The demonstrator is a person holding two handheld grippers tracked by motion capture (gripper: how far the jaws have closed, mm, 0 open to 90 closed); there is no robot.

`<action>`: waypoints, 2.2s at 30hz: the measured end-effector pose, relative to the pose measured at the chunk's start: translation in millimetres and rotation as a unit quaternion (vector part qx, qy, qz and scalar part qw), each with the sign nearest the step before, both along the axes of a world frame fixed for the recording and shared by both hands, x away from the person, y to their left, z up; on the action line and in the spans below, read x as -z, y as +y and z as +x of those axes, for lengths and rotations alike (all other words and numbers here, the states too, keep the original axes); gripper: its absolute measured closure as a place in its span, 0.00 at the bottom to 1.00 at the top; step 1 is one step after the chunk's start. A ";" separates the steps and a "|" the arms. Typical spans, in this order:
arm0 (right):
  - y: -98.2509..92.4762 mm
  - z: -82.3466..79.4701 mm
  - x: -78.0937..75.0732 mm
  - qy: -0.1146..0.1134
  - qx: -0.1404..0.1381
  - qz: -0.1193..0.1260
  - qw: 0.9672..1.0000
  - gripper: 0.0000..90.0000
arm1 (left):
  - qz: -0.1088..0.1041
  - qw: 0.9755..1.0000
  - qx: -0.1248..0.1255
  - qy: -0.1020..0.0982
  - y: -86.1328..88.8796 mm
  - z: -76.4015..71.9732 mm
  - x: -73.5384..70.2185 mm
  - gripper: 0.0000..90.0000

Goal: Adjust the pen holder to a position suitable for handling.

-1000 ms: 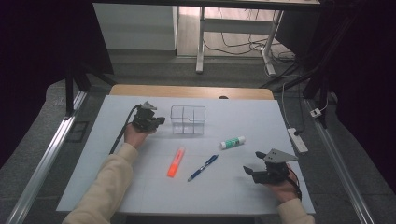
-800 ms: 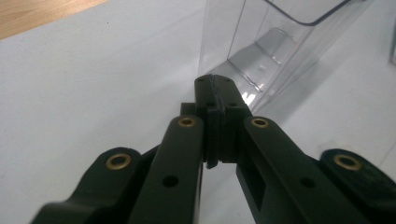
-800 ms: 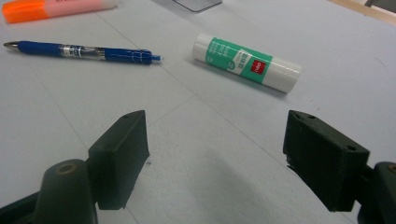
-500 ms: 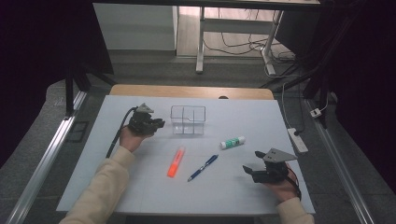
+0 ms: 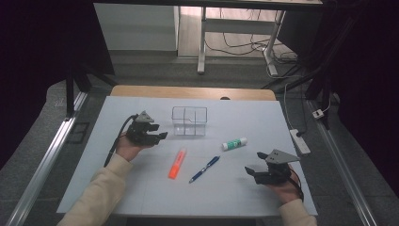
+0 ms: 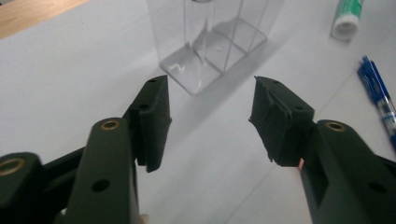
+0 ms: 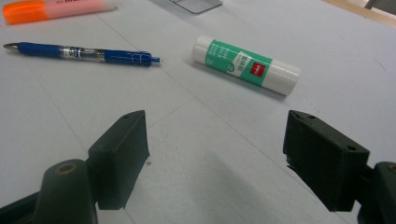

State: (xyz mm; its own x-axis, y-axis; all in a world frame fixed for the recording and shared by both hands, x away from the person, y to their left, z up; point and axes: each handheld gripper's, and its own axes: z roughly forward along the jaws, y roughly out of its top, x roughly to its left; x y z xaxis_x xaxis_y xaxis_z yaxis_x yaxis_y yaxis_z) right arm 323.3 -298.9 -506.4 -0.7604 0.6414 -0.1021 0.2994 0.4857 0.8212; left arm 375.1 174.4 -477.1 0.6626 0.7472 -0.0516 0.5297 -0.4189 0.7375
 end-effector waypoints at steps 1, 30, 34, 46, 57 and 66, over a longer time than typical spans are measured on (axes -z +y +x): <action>0.0 0.0 0.0 0.000 0.000 0.000 1.000 0.25 | 0.003 1.000 0.002 0.001 0.0 -2.7 0.5 0.50; 2.1 0.8 1.1 0.001 -0.006 -0.002 1.000 0.25 | -0.009 1.000 -0.019 0.010 38.8 -79.4 17.2 0.40; 2.5 1.3 1.4 0.001 -0.008 -0.001 1.000 0.25 | -0.012 1.000 -0.026 0.011 48.1 -90.3 22.3 0.40; 2.3 0.8 1.3 0.002 -0.009 -0.003 1.000 0.25 | -0.008 1.000 -0.021 0.011 43.9 -91.9 24.9 0.40; 4.9 -0.6 0.1 0.000 -0.024 -0.010 1.000 0.27 | -0.007 1.000 -0.025 0.010 45.6 -90.9 25.9 0.40; 5.4 -1.2 -0.7 -0.001 -0.025 -0.012 1.000 0.28 | -0.005 1.000 -0.025 0.008 45.8 -91.5 26.2 0.40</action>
State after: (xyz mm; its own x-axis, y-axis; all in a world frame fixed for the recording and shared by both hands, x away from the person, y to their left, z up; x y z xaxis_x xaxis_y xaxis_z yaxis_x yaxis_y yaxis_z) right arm 322.2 -293.6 -505.7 -0.7914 0.5998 -0.1179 0.2728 0.5191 0.8100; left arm 283.6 220.3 -503.3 0.6229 0.7792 -0.0694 0.5613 -0.3834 0.7335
